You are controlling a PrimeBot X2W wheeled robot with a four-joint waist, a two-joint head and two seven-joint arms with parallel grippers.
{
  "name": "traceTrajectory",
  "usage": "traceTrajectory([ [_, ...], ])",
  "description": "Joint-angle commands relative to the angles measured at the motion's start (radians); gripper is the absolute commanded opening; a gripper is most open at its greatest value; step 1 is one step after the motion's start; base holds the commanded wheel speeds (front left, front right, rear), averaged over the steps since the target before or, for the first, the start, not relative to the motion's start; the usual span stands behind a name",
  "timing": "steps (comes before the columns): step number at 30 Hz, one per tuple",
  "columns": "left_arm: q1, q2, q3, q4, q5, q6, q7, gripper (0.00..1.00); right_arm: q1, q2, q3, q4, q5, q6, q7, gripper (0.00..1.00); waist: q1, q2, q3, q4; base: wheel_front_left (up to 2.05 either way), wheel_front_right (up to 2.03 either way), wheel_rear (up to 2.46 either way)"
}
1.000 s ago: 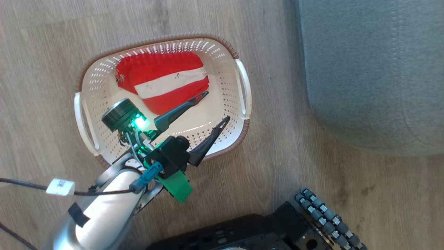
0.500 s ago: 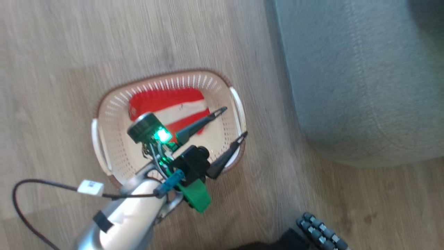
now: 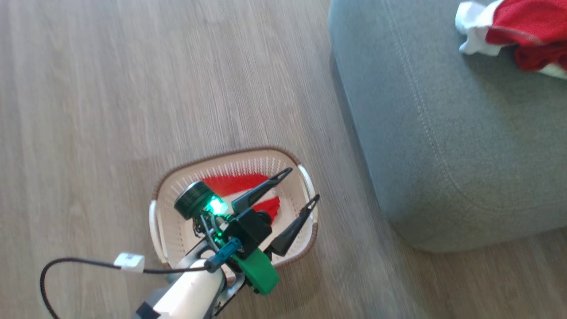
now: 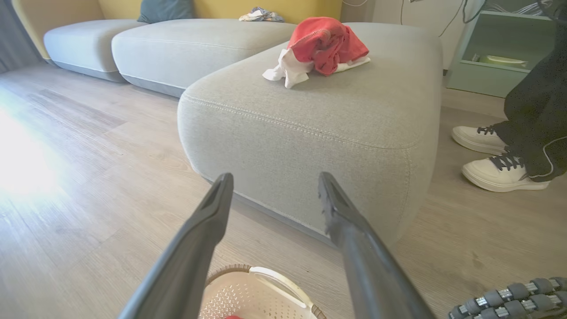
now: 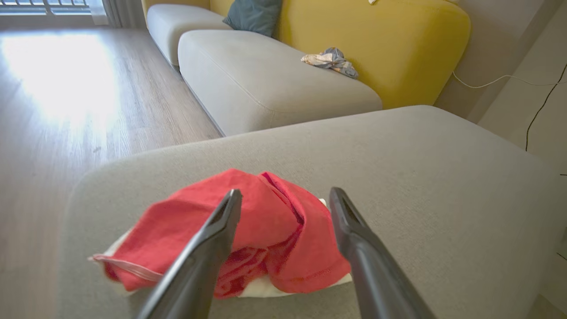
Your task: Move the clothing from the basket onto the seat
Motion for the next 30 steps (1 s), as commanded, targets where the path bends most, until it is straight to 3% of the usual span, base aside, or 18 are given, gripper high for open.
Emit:
traceTrajectory([
  [1, 0.003, -0.009, 0.045, -0.024, -0.006, 0.01, -0.005, 1.0, 0.007, 0.02, 0.05, -0.076, 0.039, 0.0, -0.013, 1.0, 0.0001, 0.0, -0.063, 0.017, 0.0, 0.0, 0.0],
  [6, 0.041, -0.029, 0.096, -0.029, -0.007, 0.027, -0.005, 1.0, 0.169, 0.068, 0.274, -0.351, 0.266, 0.0, -0.013, 1.0, 0.0001, 0.0, -0.128, 0.043, 0.0, 0.0, 0.0],
  [10, 0.067, -0.041, 0.133, -0.036, -0.003, 0.043, -0.005, 1.0, 0.359, 0.033, 0.443, -0.613, 0.473, 0.0, -0.014, 1.0, 0.0001, 0.0, -0.172, 0.072, 0.0, 0.0, 0.0],
  [14, 0.088, -0.054, 0.185, -0.043, -0.009, 0.067, -0.005, 1.0, 0.519, -0.013, 0.521, -0.831, 0.602, 0.0, -0.014, 1.0, 0.0001, 0.0, -0.203, 0.106, 0.0, 0.0, 0.0],
  [17, 0.109, -0.068, 0.25, -0.052, -0.02, 0.095, -0.005, 1.0, 0.637, -0.009, 0.541, -0.99, 0.662, 0.0, -0.014, 1.0, 0.0001, 0.0, -0.23, 0.141, 0.0, 0.0, 0.0],
  [22, 0.136, -0.081, 0.335, -0.063, -0.026, 0.132, -0.005, 1.0, 0.751, 0.012, 0.571, -1.106, 0.663, 0.0, -0.014, 1.0, 0.0001, 0.0, -0.255, 0.181, 0.0, 0.0, 0.0],
  [30, 0.182, -0.093, 0.463, -0.069, -0.033, 0.201, -0.005, 1.0, 0.887, 0.09, 0.579, -1.155, 0.649, 0.0, -0.014, 1.0, 0.0001, 0.0, -0.279, 0.23, 0.0, 0.0, 0.0],
])
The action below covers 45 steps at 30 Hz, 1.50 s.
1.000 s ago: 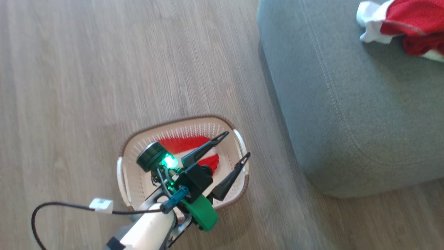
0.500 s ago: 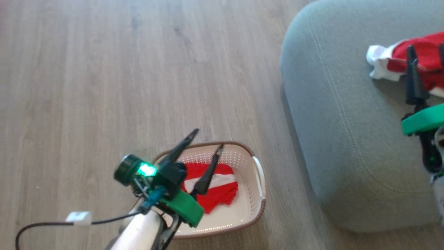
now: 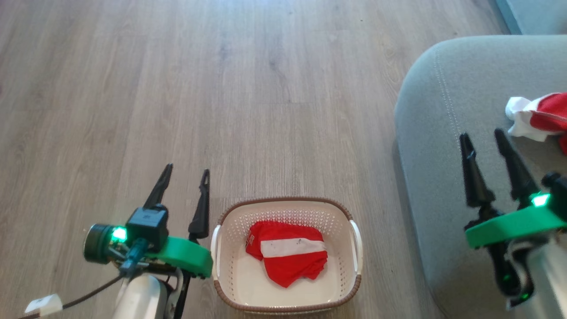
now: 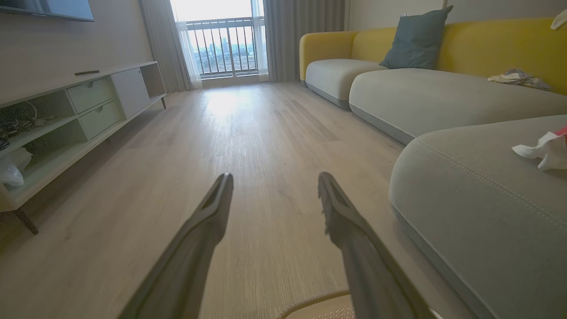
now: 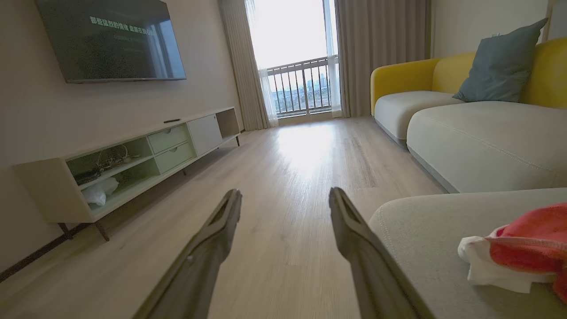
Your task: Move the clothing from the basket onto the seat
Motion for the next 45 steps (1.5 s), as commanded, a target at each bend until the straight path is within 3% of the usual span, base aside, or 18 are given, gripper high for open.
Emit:
traceTrajectory([
  [1, -0.022, -0.007, 0.049, -0.031, -0.011, 0.011, -0.005, 1.0, 0.007, 0.013, 0.009, -0.034, 0.005, 0.0, -0.009, 1.0, 0.0001, -0.0001, -0.007, 0.013, 0.0, 0.0, 0.0],
  [9, -0.006, -0.011, 0.07, -0.004, -0.012, 0.02, -0.005, 1.0, 0.078, 0.076, 0.026, 0.009, -0.076, 0.0, -0.009, 1.0, 0.0001, -0.0001, -0.016, 0.037, 0.0, 0.0, 0.0],
  [18, 0.024, -0.011, 0.029, 0.054, -0.007, 0.018, -0.005, 1.0, 0.11, 0.147, 0.004, 0.025, -0.177, 0.0, -0.009, 1.0, 0.0001, -0.0001, -0.016, 0.043, 0.0, 0.0, 0.0],
  [45, 0.017, -0.012, 0.015, 0.057, -0.002, 0.004, -0.005, 1.0, 0.103, 0.155, 0.0, 0.029, -0.151, 0.0, -0.009, 1.0, 0.0001, -0.0001, -0.005, 0.04, 0.0, 0.0, 0.0],
])
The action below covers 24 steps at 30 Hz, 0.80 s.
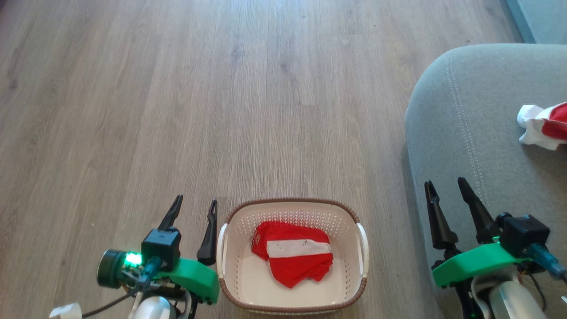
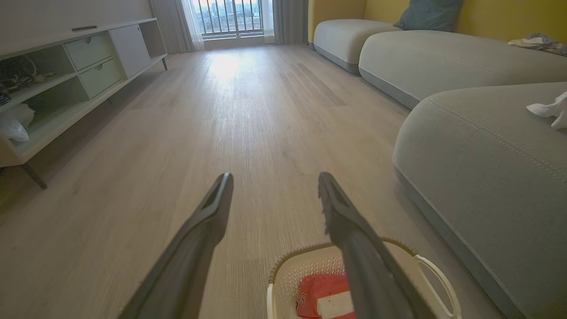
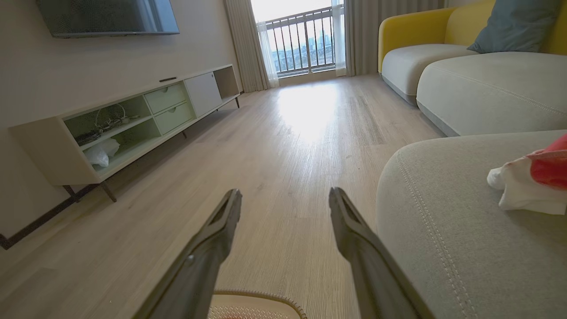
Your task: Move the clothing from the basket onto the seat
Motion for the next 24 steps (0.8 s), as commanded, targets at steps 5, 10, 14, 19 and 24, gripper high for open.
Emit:
traceTrajectory([
  [5, -0.053, -0.001, 0.01, -0.009, -0.028, -0.03, -0.005, 1.0, -0.047, -0.003, -0.059, -0.004, -0.063, 0.0, -0.009, 1.0, 0.0, 0.0, 0.054, -0.015, 0.0, 0.0, 0.0],
  [10, -0.088, -0.001, -0.018, 0.072, -0.025, -0.07, -0.005, 1.0, -0.09, 0.03, -0.133, 0.009, -0.139, 0.0, -0.009, 1.0, 0.0, 0.0, 0.133, -0.035, 0.0, 0.0, 0.0],
  [14, -0.149, -0.001, -0.036, 0.142, -0.013, -0.097, -0.005, 1.0, -0.134, 0.051, -0.166, -0.015, -0.186, 0.0, -0.009, 1.0, 0.0, 0.0, 0.24, -0.062, 0.0, 0.0, 0.0],
  [19, -0.231, 0.0, -0.045, 0.208, 0.016, -0.122, -0.005, 1.0, -0.191, 0.069, -0.183, -0.052, -0.206, 0.0, -0.009, 1.0, 0.0, 0.0, 0.379, -0.108, 0.0, 0.0, 0.0],
  [24, -0.306, 0.024, -0.058, 0.289, 0.056, -0.144, -0.005, 1.0, -0.25, 0.079, -0.152, -0.086, -0.207, 0.0, -0.009, 1.0, 0.0, 0.0, 0.514, -0.176, 0.0, 0.0, 0.0],
])
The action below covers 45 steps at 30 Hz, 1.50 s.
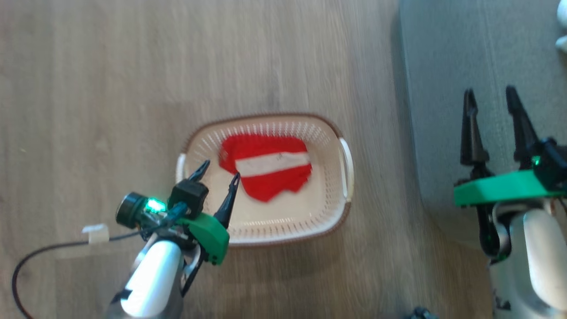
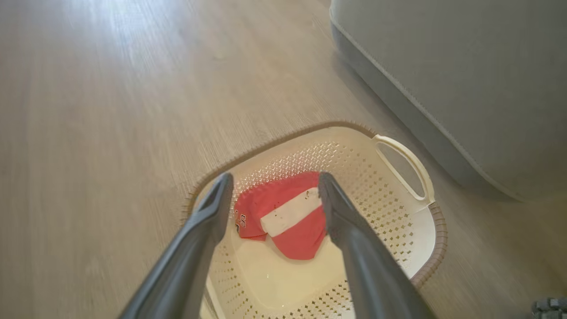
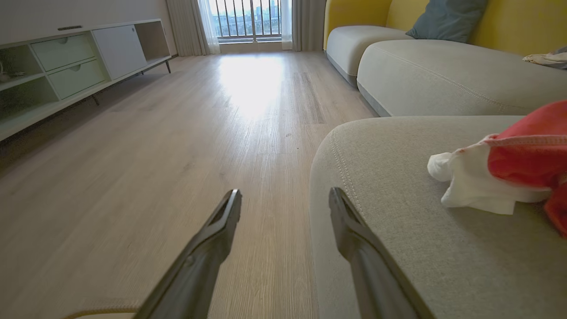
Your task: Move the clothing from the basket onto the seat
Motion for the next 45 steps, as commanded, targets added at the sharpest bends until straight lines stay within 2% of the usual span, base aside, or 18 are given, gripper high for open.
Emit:
traceTrajectory([
  [1, -0.029, 0.019, 0.021, -0.012, 0.008, -0.005, -0.005, 1.0, -0.018, 0.007, 0.023, -0.039, -0.004, 0.0, -0.009, 1.0, -0.0004, 0.0, 0.121, -0.081, 0.0, 0.0, 0.0],
  [6, -0.112, 0.051, -0.012, 0.044, 0.04, -0.023, -0.005, 1.0, -0.046, 0.01, 0.074, -0.072, 0.013, 0.0, -0.009, 1.0, -0.0004, 0.0, 0.228, -0.148, 0.0, 0.0, 0.0],
  [14, -0.224, 0.125, -0.034, 0.197, 0.062, -0.027, -0.005, 1.0, -0.065, 0.01, 0.191, -0.171, 0.05, 0.0, -0.009, 1.0, -0.0004, 0.0, 0.362, -0.273, 0.0, 0.0, 0.0],
  [19, -0.312, 0.156, -0.018, 0.427, 0.053, -0.017, -0.005, 1.0, -0.048, 0.01, 0.242, -0.213, 0.07, 0.0, -0.009, 1.0, -0.0004, 0.0, 0.421, -0.329, 0.0, 0.0, 0.0],
  [22, -0.363, 0.162, 0.027, 0.506, 0.012, 0.011, -0.005, 1.0, -0.044, 0.01, 0.273, -0.24, 0.084, 0.0, -0.009, 1.0, -0.0004, 0.0, 0.448, -0.36, 0.0, 0.0, 0.0],
  [27, -0.435, 0.154, 0.107, 0.644, -0.07, 0.054, 0.013, 1.0, -0.026, 0.01, 0.3, -0.277, 0.088, 0.0, -0.009, 1.0, -0.0004, 0.0, 0.465, -0.377, 0.0, 0.0, 0.0],
  [32, -0.481, 0.151, 0.148, 0.694, -0.116, 0.081, 0.041, 1.0, -0.005, 0.01, 0.306, -0.29, 0.1, 0.0, -0.009, 1.0, -0.0004, 0.0, 0.475, -0.385, 0.0, 0.0, 0.0],
  [40, -0.552, 0.156, 0.132, 0.721, -0.115, 0.1, 0.075, 1.0, 0.019, 0.01, 0.313, -0.3, 0.122, 0.0, -0.009, 1.0, -0.0004, 0.0, 0.495, -0.393, 0.0, 0.0, 0.0],
  [45, -0.586, 0.164, 0.11, 0.73, -0.103, 0.129, 0.129, 1.0, 0.041, 0.01, 0.328, -0.317, 0.121, 0.0, -0.009, 1.0, -0.0004, 0.0, 0.508, -0.395, 0.0, 0.0, 0.0],
])
